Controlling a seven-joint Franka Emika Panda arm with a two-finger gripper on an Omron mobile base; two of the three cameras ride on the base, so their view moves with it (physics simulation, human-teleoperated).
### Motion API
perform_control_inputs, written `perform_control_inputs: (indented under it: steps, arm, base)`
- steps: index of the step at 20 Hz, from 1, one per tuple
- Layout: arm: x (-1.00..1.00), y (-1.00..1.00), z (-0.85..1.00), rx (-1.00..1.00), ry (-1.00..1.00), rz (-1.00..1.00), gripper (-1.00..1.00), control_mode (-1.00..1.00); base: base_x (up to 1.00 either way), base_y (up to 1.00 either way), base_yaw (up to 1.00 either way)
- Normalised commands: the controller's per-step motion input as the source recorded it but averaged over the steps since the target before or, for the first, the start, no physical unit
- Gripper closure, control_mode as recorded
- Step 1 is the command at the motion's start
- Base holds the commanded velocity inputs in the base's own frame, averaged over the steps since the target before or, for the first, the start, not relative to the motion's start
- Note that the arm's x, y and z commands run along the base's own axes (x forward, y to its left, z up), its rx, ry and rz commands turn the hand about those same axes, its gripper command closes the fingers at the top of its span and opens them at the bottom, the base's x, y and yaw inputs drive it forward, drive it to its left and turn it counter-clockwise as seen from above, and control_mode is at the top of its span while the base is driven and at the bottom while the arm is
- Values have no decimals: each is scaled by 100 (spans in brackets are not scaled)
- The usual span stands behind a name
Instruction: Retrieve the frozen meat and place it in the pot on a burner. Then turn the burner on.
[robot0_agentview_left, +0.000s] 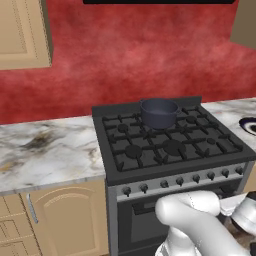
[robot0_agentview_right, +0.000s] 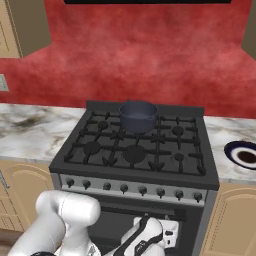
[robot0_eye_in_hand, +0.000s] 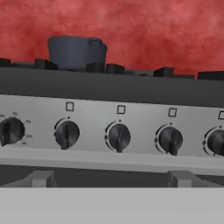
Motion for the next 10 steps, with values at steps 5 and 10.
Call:
perform_control_inputs:
  steps: [5,10]
  arm:
    - [41,-3,0,0,1,-7,-100,-100]
    - [26,-10,0,0,0,-7,-100,-100]
  base:
    - [0,0,0]
    - [0,0,0]
